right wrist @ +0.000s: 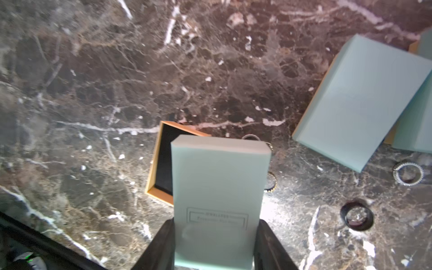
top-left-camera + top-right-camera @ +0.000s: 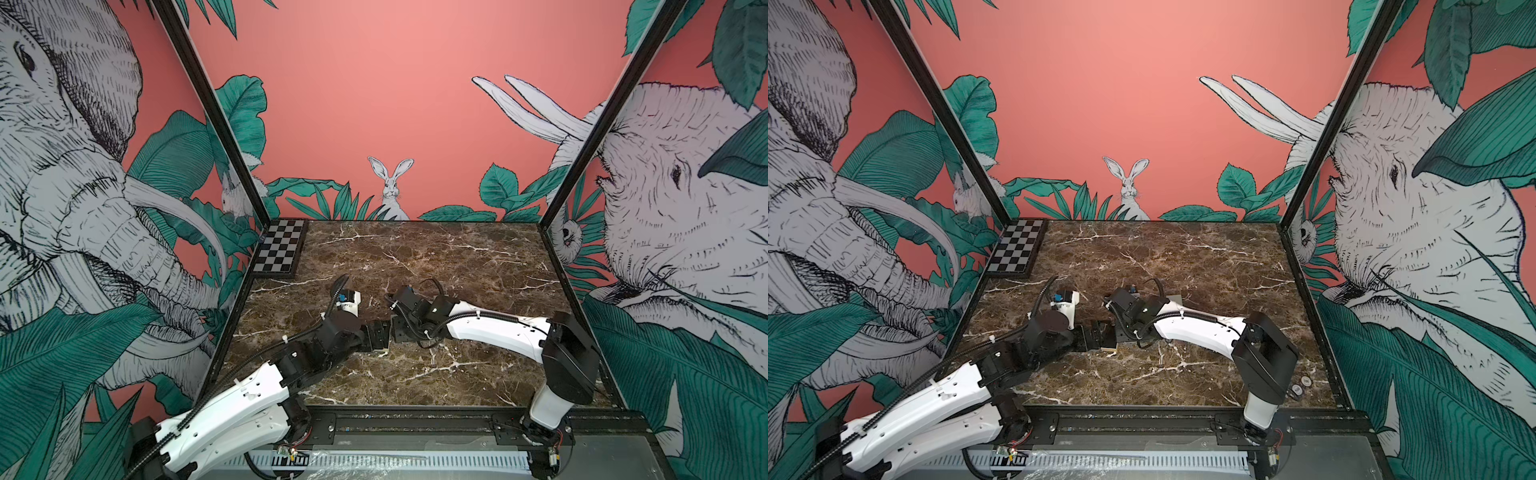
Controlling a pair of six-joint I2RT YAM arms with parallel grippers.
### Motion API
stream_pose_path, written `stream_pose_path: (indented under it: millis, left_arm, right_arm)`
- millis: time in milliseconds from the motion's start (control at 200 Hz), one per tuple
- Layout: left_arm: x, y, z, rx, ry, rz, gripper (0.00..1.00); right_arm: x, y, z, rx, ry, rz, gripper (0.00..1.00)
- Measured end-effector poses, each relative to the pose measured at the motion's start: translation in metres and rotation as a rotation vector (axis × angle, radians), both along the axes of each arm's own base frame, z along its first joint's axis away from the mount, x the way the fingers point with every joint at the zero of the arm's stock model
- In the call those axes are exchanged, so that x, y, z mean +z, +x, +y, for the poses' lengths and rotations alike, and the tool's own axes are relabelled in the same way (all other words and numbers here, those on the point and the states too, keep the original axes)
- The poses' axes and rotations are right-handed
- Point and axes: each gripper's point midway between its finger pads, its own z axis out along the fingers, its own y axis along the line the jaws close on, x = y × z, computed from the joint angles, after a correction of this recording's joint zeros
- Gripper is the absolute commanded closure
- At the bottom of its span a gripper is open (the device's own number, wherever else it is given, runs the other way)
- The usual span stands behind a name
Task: Take the rings out of the lift-off lid box
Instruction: Close the lid on the jewelry box.
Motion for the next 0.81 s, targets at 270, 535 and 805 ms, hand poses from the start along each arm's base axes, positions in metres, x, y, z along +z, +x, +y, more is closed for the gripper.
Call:
stream_pose_path:
  millis: [270,535,805]
  left_arm:
    - [0.032,0.012,0.097,0.257,0.174,-0.031,0.01]
    - [0.01,0.006,0.14,0.336,0.395,0.07,0.01]
    - [0.01,0.002,0.147,0.338,0.408,0.057,0.01]
  right_arm:
    - [0.005,-0.004,0.025,-0.036,-0.007,0.038,0.61]
    - [-0.018,-0.019,0.041,-0.081,-0.083,0.104,0.6]
    - [-0.024,-0.017,0.054,-0.123,-0.122,0.113,0.6]
